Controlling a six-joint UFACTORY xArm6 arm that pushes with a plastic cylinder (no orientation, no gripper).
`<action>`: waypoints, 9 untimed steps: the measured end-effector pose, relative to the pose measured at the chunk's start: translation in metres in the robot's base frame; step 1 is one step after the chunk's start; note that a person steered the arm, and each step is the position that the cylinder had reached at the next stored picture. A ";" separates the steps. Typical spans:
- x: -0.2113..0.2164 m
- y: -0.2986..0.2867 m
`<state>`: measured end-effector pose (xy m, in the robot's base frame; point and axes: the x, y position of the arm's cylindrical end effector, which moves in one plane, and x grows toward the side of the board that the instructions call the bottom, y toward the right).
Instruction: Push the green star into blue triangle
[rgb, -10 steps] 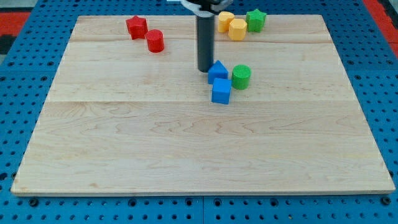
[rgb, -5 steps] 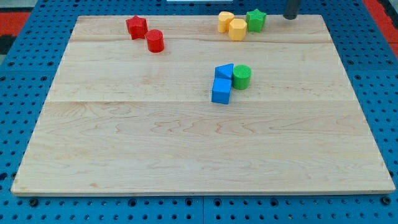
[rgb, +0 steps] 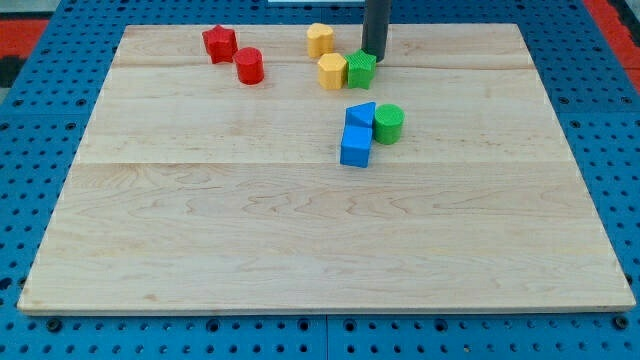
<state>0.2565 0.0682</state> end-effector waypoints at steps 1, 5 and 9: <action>-0.001 0.000; -0.012 -0.004; 0.020 -0.032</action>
